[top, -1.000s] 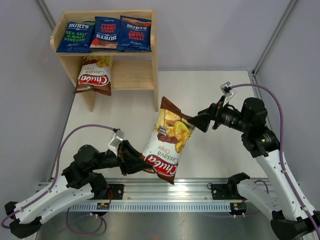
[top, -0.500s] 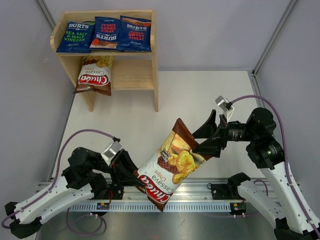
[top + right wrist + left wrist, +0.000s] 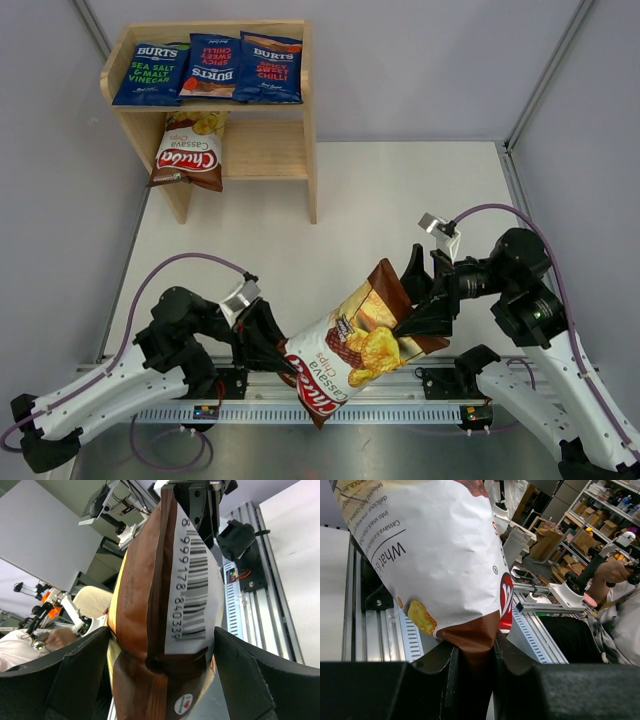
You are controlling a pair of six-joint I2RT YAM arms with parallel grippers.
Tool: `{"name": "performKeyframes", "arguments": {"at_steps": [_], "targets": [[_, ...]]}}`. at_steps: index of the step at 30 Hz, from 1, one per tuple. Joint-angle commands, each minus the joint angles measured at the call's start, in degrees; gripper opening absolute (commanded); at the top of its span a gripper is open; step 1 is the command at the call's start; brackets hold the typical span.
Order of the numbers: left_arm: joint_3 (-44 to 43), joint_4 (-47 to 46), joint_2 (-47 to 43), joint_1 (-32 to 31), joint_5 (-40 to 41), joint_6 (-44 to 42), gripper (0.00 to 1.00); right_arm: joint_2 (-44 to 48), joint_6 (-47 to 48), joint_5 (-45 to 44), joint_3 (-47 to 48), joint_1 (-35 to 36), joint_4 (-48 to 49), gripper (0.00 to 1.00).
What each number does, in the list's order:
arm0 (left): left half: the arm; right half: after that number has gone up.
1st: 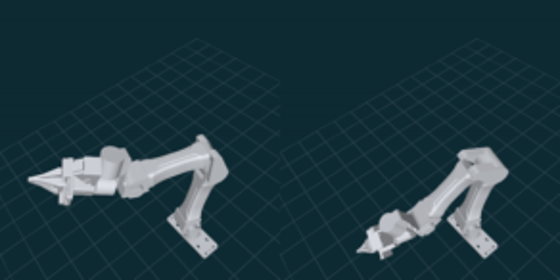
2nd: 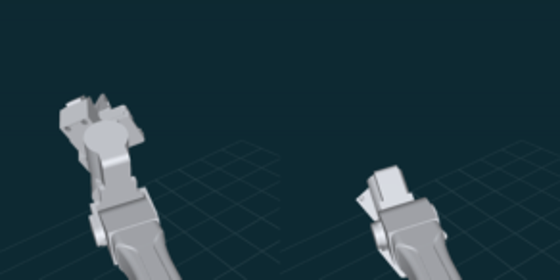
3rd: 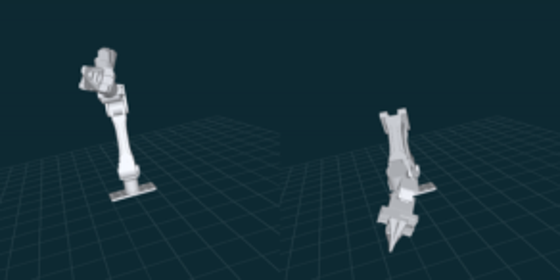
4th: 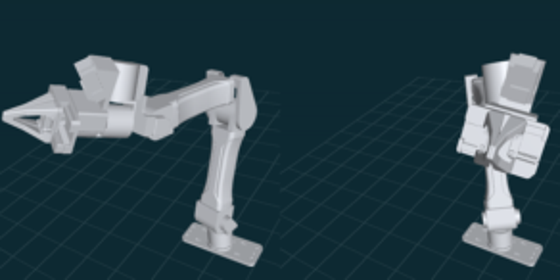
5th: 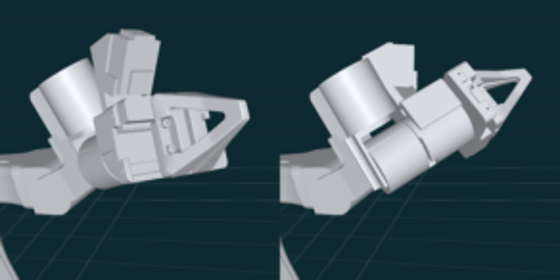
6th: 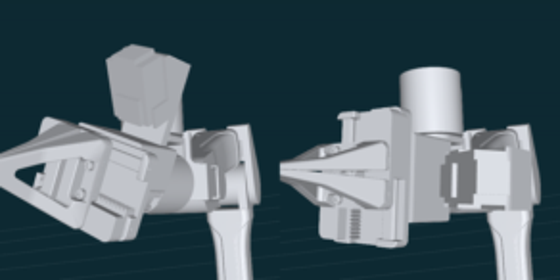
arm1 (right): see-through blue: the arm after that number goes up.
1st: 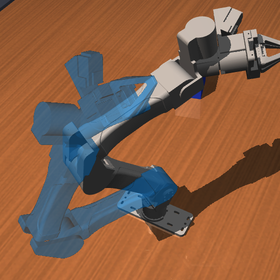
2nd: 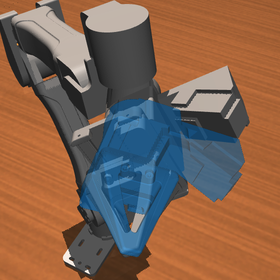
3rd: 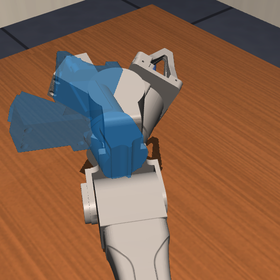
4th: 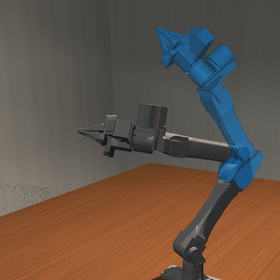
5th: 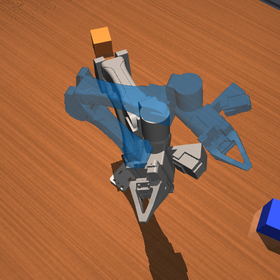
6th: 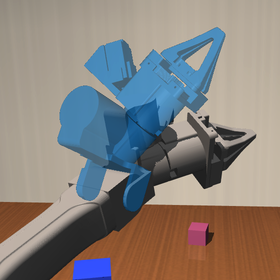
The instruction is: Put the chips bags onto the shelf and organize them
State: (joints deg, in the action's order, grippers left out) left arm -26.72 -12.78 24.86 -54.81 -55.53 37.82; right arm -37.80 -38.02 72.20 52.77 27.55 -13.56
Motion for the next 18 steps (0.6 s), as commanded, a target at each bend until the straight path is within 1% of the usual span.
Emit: {"name": "performKeyframes", "arguments": {"at_steps": [1, 2, 4, 5, 7, 8, 10, 11, 12, 13, 14, 15, 16, 18], "targets": [[-3.9, 2.5, 1.1, 0.1, 4.2, -4.8, 0.01, -0.6, -1.4, 3.0, 0.7, 0.6, -1.7, 0.9], [-5.2, 6.2, 1.6, 0.1, 5.2, -5.6, 0.01, -0.4, -1.4, 3.3, 0.8, 0.7, -1.9, 0.92], [-6.0, 8.3, 2.0, 0.1, 7.0, -6.8, 0.01, -0.1, 0.0, 1.3, 2.0, 0.7, -4.7, 0.93], [-6.6, 9.9, 2.4, 0.1, 7.3, -7.1, 0.01, -0.3, 3.5, 0.9, 2.6, 0.7, -9.0, 0.93], [-7.0, 10.7, 2.5, 0.1, 8.0, -7.8, 0.01, -1.2, 7.3, -1.0, 4.2, 0.7, -13.8, 0.9], [-7.5, 11.4, 2.5, 0.1, 8.3, -7.9, 0.01, -2.2, 10.7, -1.7, 4.6, 0.7, -17.3, 0.85], [-7.6, 11.8, 2.3, 0.1, 9.1, -8.3, 0.01, -2.5, 11.0, -2.4, 4.2, 0.7, -17.3, 0.76], [-8.0, 12.1, 2.2, 0.1, 9.6, -8.5, 0.01, -2.5, 11.1, -2.7, 3.7, 0.7, -16.6, 0.62], [-8.3, 12.1, 1.9, 0.1, 10.3, -8.5, 0.02, -2.5, 11.3, -3.2, 3.7, 0.7, -16.2, 0.57], [-8.6, 12.6, 1.8, 0.1, 11.0, -8.5, 0.03, -2.1, 10.8, -3.1, 3.5, 0.6, -15.4, 0.54], [-8.9, 12.6, 1.7, 0.1, 12.0, -8.6, 0.03, -1.8, 10.4, -3.1, 3.2, 0.7, -14.0, 0.48], [-9.6, 14.0, 1.4, 0.1, 13.8, -8.7, 0.06, -1.6, 10.0, -2.9, 3.0, 0.7, -13.1, 0.46], [-10.1, 15.5, 1.2, 0.1, 14.9, -8.8, 0.08, -1.1, 8.8, -2.5, 2.9, 0.6, -12.0, 0.42], [-11.0, 17.2, 1.2, 0.1, 18.1, -9.0, 0.1, -0.8, 7.9, -2.5, 2.6, 0.7, -9.6, 0.36]]}}
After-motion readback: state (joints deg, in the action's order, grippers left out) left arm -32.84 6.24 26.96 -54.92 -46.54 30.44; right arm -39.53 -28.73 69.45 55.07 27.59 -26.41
